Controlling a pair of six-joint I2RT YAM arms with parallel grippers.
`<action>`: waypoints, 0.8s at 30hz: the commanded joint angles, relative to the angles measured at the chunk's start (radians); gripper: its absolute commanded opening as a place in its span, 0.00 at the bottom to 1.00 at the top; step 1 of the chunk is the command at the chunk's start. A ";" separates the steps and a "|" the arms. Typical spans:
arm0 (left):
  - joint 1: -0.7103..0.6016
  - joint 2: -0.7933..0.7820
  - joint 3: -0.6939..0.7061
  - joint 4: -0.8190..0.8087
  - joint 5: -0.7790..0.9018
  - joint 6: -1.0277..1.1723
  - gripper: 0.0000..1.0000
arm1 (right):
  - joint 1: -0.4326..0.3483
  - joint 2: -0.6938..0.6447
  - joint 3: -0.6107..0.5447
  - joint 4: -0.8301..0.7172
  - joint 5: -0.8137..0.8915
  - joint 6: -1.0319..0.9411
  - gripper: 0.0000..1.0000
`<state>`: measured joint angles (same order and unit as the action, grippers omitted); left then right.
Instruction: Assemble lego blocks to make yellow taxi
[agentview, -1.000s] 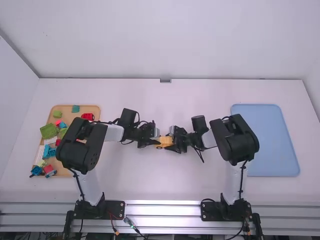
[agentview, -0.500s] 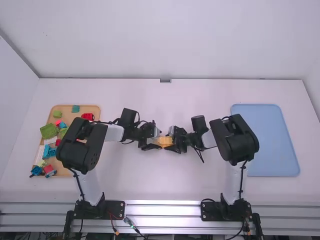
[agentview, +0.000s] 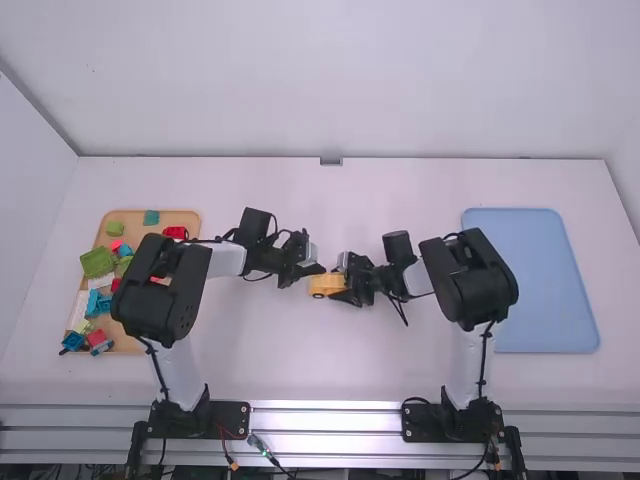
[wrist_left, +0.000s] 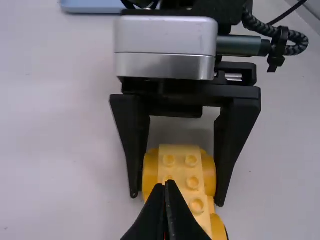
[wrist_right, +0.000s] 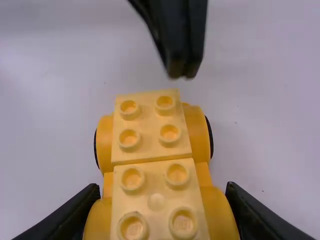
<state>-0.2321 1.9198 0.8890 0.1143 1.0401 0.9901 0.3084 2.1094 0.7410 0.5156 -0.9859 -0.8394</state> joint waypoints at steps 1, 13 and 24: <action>-0.044 0.002 -0.017 -0.009 -0.081 -0.007 0.02 | 0.005 0.012 -0.002 -0.007 0.023 0.005 0.47; -0.048 0.003 -0.087 0.042 -0.114 -0.007 0.02 | 0.005 0.012 -0.002 -0.007 0.023 0.005 0.47; 0.014 -0.037 -0.085 0.102 -0.011 -0.059 0.02 | 0.008 0.012 -0.002 -0.010 0.025 0.005 0.47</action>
<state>-0.2333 1.9179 0.8131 0.2199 0.9951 0.9592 0.3088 2.1094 0.7399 0.5133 -0.9886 -0.8398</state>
